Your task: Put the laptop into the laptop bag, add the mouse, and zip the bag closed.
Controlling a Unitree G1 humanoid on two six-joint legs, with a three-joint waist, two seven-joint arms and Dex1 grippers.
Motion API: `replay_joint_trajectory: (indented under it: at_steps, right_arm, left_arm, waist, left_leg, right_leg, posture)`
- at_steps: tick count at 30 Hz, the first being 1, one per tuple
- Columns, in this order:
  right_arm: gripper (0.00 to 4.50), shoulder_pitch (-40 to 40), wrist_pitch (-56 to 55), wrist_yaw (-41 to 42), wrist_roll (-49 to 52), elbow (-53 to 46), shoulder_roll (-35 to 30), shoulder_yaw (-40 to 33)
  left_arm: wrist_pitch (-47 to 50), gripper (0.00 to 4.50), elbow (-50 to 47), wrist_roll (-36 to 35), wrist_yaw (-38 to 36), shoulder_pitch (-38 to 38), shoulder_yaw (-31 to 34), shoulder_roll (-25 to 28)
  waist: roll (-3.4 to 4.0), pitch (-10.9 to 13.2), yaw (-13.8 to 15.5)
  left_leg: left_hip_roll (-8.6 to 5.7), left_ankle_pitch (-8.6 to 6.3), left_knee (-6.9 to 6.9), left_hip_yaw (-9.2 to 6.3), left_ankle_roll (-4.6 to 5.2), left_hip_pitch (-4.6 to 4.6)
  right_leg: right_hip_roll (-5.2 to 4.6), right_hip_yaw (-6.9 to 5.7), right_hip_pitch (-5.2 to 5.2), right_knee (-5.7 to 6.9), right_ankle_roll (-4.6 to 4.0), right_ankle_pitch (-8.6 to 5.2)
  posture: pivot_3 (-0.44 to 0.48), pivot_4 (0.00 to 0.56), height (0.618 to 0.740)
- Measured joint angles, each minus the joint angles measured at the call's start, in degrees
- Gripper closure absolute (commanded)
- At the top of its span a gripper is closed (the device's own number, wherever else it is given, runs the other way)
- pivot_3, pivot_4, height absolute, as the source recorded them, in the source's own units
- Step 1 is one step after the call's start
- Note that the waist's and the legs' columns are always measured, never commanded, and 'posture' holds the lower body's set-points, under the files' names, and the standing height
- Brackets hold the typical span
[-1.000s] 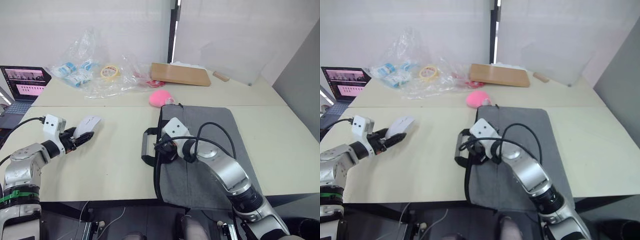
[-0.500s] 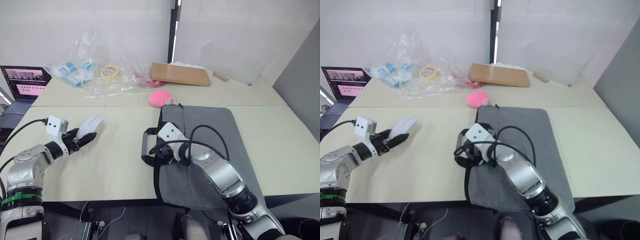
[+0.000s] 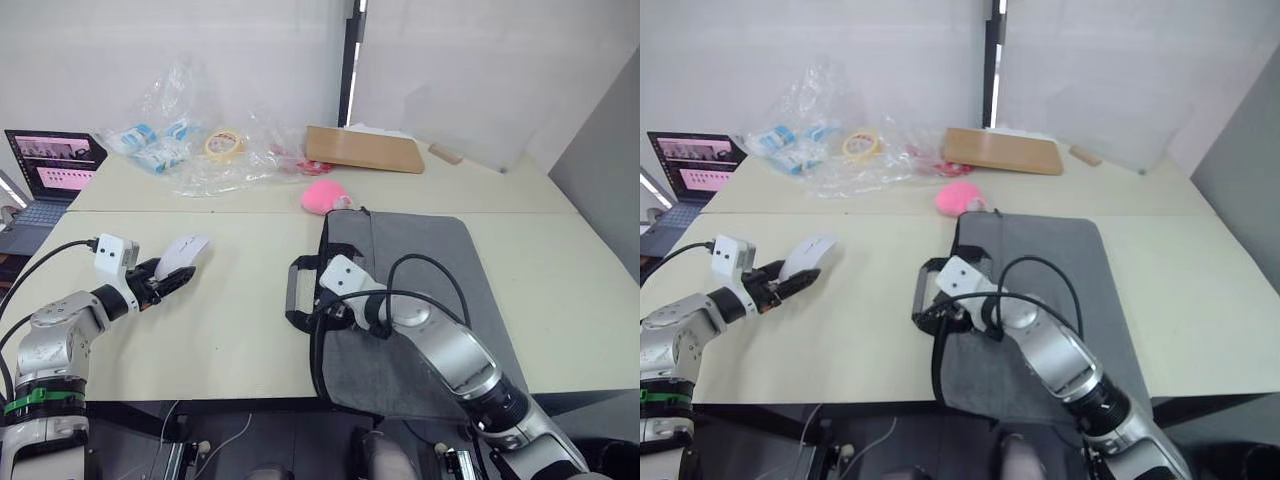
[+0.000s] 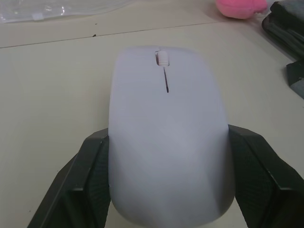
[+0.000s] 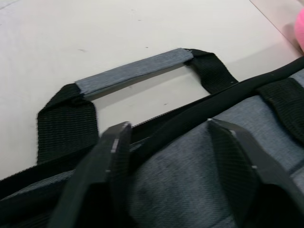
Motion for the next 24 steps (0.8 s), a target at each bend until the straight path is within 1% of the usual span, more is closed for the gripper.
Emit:
replay_joint_trajectory:
  at_steps: [4, 5, 11, 15, 20, 24]
  right_arm:
    - [4.23, 1.3, 1.7, 0.6, 1.0, -1.5, 0.0, -2.0]
    - [4.46, 1.7, 2.4, 0.6, 1.5, -1.8, 0.2, -2.8]
    - [4.46, 1.8, 5.6, 0.6, 2.9, -2.5, 0.7, -5.6]
    - [4.46, 1.7, 7.7, 1.8, 6.0, -3.2, 0.3, -9.6]
    - [4.46, 1.6, 9.0, 6.5, 9.8, -5.5, -5.8, -13.1]
    - [4.46, 1.5, 8.8, 10.3, 13.0, -7.1, -8.6, -14.7]
  left_arm:
    - [0.6, 1.69, -0.1, -0.1, 0.2, 0.3, 0.1, 0.0]
    - [0.7, 1.69, -0.2, -0.1, 0.3, 0.3, 0.1, 0.0]
    - [0.8, 1.69, -0.4, -0.2, 0.6, 0.4, 0.1, 0.0]
    - [0.9, 1.69, -1.1, -0.2, 0.6, 0.4, 0.1, 0.0]
    - [1.3, 1.69, -1.2, -0.2, 0.5, 0.4, 0.1, 0.0]
    - [1.8, 1.69, -1.2, -0.2, 0.4, 0.4, 0.0, 0.0]
  waist:
    - [-0.02, 0.0, 0.2]
    - [-0.02, 0.0, 0.3]
    - [-0.03, 0.0, 0.6]
    - [-0.03, 0.0, 1.1]
    - [-0.04, 0.0, 0.9]
    - [-0.04, 0.0, 0.8]
  left_leg:
    - [-0.01, 0.0, 0.0, -0.01, 0.0, 0.0]
    - [0.0, 0.0, 0.0, -0.01, 0.0, 0.0]
    - [-0.01, 0.0, 0.0, -0.01, 0.0, 0.01]
    - [-0.01, 0.0, 0.0, -0.01, 0.0, 0.0]
    - [0.04, 0.0, -0.01, 0.0, 0.01, 0.0]
    - [0.08, -0.01, 0.0, 0.04, 0.02, 0.0]
  right_leg:
    - [-0.01, 0.0, 0.02, -0.01, 0.0, 0.0]
    - [-0.01, 0.0, 0.03, 0.0, 0.0, 0.0]
    - [-0.01, 0.0, 0.04, 0.0, 0.0, 0.0]
    - [-0.01, 0.0, 0.04, -0.01, 0.0, 0.0]
    - [0.02, 0.0, 0.03, -0.02, 0.0, 0.0]
    - [0.03, 0.02, 0.04, 0.0, 0.0, 0.0]
  posture:
    - [0.0, 0.15, 0.74]
    - [0.0, 0.15, 0.74]
    - [0.0, 0.15, 0.74]
    - [0.0, 0.15, 0.74]
    - [0.0, 0.15, 0.74]
    - [0.0, 0.15, 0.74]
